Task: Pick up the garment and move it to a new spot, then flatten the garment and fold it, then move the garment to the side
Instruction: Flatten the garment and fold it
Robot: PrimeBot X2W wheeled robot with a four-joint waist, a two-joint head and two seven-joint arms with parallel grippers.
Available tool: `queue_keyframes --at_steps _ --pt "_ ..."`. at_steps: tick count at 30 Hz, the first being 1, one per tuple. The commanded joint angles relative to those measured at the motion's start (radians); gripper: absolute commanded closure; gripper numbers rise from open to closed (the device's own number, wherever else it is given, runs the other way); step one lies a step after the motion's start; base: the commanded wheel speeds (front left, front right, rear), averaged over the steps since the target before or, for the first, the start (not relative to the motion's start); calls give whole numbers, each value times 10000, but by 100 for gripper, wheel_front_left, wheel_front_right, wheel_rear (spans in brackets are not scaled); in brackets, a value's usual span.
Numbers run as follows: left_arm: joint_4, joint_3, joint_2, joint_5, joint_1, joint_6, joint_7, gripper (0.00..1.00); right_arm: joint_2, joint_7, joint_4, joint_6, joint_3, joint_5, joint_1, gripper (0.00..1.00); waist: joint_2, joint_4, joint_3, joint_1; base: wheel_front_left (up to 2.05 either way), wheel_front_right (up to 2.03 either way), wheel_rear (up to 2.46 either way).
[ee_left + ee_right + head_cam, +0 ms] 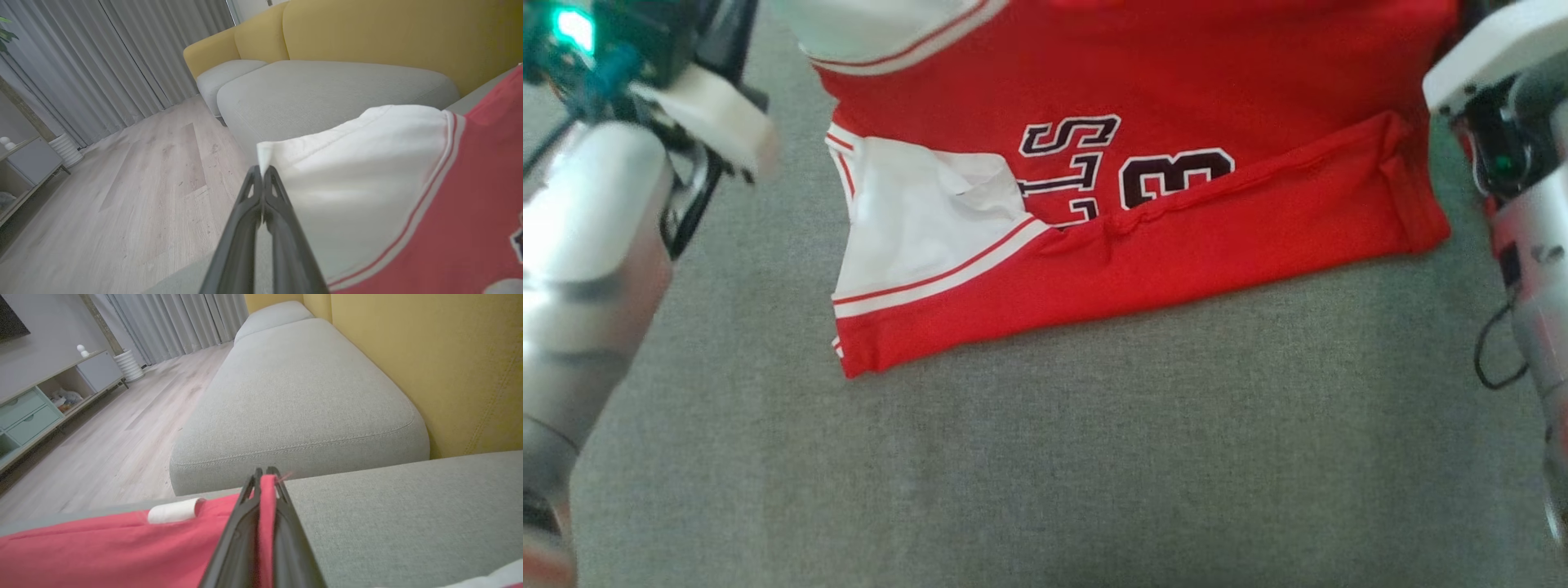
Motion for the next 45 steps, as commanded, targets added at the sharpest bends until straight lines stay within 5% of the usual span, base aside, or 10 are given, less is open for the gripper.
queue_keyframes --at_steps 1,11,24,37,38,39,40,45 --pt "-104 269 431 68 -191 -25 -70 100 -78 76 -297 -7 170 137 161 100 0 61 -118 0 0 0 0" --pt "-1316 -792 1020 -297 1519 -650 1630 100 -1291 1836 -787 -7 1812 1750 1843 100 0 365 -998 0 0 0 0" --pt "-4941 -2119 2821 -1923 2988 -911 5038 100 -3051 3124 -1972 -7 4592 2521 2670 100 0 439 -1437 0 0 0 0" --pt "-5232 -2387 2596 -1856 3200 -528 5247 100 -3370 3579 -1768 -7 5842 3411 2429 100 0 114 -1387 0 0 0 0" --pt "-5165 -2405 2536 -1815 3200 -504 5198 100 -3359 3564 -1722 -7 5829 3511 2395 25 0 94 -1375 0 0 0 0" --pt "-5096 -2396 2481 -1801 3207 -455 5137 59 -3331 3614 -1626 -7 5795 3638 2375 0 0 73 -1366 0 0 0 0" --pt "-5036 -2370 2432 -1766 3205 -383 5037 1 -3301 3648 -1593 -7 5802 3722 2341 0 0 52 -1365 0 0 0 0" --pt "-4684 -1873 2207 -1757 3083 173 4192 0 -3213 3288 -1681 -7 5525 4213 2061 0 0 -25 -1422 0 0 0 0"
